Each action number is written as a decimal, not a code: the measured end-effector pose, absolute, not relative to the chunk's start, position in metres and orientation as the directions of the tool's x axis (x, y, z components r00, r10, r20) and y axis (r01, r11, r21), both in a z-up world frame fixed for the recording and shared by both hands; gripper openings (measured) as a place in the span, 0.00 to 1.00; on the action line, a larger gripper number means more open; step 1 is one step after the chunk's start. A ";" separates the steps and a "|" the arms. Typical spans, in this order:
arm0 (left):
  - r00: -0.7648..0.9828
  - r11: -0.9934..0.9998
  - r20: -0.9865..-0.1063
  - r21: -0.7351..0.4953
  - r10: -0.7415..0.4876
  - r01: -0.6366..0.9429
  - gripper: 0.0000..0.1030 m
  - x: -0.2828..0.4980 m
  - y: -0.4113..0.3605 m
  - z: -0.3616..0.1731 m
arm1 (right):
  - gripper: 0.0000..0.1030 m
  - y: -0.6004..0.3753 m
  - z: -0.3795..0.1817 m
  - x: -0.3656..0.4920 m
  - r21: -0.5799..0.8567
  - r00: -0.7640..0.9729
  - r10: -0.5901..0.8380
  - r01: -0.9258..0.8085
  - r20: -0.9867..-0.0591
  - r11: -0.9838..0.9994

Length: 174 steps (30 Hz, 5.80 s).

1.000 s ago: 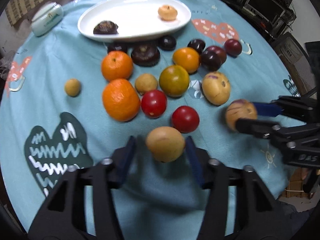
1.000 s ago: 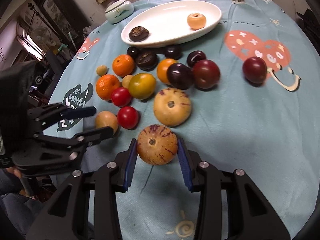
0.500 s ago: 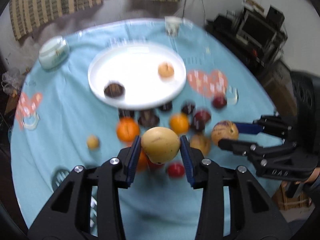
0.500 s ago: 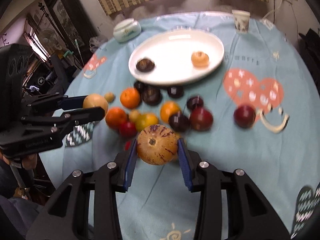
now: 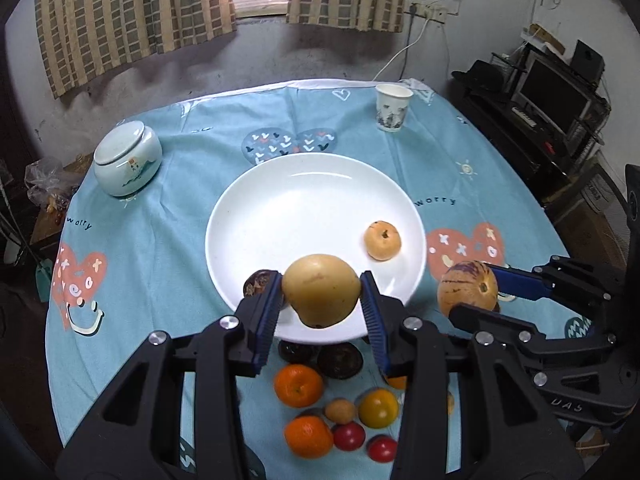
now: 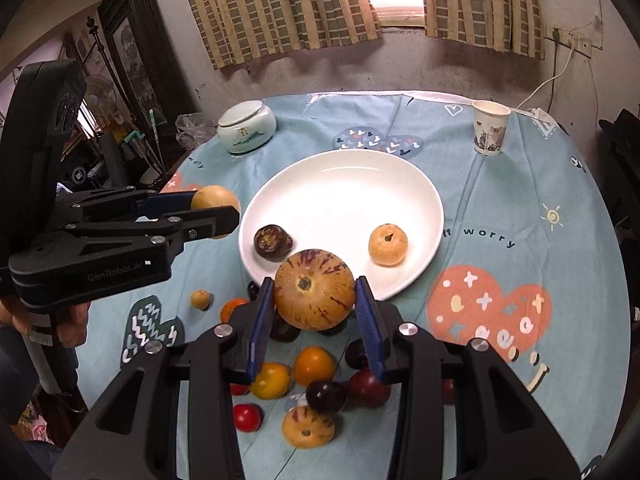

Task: Organize fruits
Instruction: 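Carry the pear and pepino onto the white plate and open both grippers, then grasp another striped pepino with the right gripper, then grasp a red tomato with the left gripper while the right holds the pepino, then carry the tomato and pepino onto the white plate and open both grippers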

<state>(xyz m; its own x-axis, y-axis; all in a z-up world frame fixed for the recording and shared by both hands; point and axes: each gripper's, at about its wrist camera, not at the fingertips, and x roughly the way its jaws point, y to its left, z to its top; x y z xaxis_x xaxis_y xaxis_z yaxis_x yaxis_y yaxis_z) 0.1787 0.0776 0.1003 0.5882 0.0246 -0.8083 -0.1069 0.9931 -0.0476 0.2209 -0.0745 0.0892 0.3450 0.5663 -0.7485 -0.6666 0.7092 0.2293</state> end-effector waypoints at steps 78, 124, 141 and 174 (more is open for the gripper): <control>0.423 0.980 -0.906 -0.064 0.022 -0.189 0.71 0.034 0.091 0.037 | 0.61 -0.092 0.005 0.136 0.201 0.175 0.415 -0.670 -0.893 0.714; 0.321 0.994 -0.945 -0.092 -0.067 -0.063 0.31 0.075 0.007 -0.025 | 0.43 -0.171 -0.010 0.124 0.450 0.106 0.572 -0.509 -0.813 0.734; 0.500 0.990 -0.860 -0.140 -0.106 -0.032 0.31 0.043 0.039 0.053 | 0.43 -0.122 0.011 0.101 0.431 0.086 0.591 -0.601 -0.802 0.673; 0.467 0.976 -0.875 0.029 0.130 -0.217 0.31 0.257 0.109 0.036 | 0.43 -0.021 0.038 0.299 0.243 0.268 0.515 -0.648 -0.815 0.722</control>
